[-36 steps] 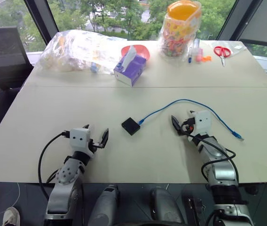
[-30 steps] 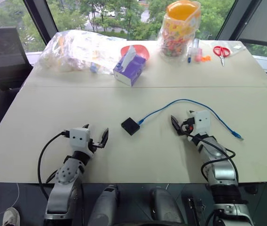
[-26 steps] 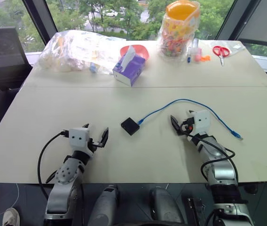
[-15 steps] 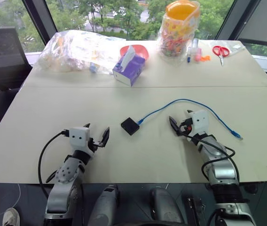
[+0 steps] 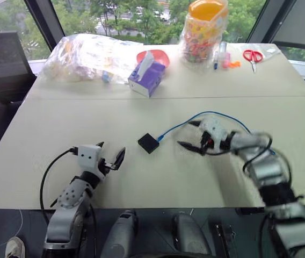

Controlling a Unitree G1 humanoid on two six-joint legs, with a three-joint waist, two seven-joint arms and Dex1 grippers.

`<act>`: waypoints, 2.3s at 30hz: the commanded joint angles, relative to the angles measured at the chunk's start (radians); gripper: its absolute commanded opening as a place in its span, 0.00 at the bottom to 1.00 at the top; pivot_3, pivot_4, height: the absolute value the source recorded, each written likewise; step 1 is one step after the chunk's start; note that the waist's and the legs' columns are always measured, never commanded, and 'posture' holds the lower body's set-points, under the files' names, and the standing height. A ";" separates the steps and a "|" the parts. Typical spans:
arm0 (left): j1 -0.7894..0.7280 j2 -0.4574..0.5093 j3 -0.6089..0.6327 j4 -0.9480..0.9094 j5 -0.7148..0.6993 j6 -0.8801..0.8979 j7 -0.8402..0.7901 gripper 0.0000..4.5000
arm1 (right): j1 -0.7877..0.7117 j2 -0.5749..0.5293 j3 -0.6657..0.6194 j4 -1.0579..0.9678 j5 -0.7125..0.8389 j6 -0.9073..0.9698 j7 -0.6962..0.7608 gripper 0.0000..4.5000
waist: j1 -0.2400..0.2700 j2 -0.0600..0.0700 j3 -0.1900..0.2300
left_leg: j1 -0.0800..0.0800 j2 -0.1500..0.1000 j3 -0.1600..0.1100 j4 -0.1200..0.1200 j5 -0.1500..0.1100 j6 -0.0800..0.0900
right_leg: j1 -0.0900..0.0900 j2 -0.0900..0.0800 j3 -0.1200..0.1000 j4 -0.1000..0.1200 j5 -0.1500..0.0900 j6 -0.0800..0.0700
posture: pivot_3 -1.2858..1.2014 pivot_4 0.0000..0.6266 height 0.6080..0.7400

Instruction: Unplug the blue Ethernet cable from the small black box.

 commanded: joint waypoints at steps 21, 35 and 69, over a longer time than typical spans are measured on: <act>0.055 -0.050 0.013 -0.074 0.020 -0.035 0.067 0.99 | -0.661 0.369 0.388 0.830 -0.420 -0.443 0.290 1.00 | -0.003 0.000 0.000 | 0.000 -0.001 0.000 -0.008 0.002 -0.002 | -0.006 0.000 0.001 0.002 0.002 0.004 | 0.52 0.24 0.90; 0.071 -0.041 0.020 -0.082 0.018 -0.044 0.074 1.00 | -0.703 0.415 0.407 0.980 -0.538 -0.580 0.250 0.50 | -0.009 0.000 0.000 | 0.002 -0.001 0.000 -0.009 0.004 -0.005 | -0.007 0.000 0.002 0.008 0.002 0.004 | 0.52 0.24 0.90; -0.404 0.281 0.171 -0.007 -0.604 0.526 -0.242 1.00 | -0.170 0.156 0.100 0.219 -0.748 -0.809 -0.888 0.01 | -0.027 -0.002 -0.001 | 0.003 -0.001 -0.001 -0.008 0.008 -0.010 | -0.010 0.001 0.003 0.020 0.001 0.004 | 0.52 0.24 0.90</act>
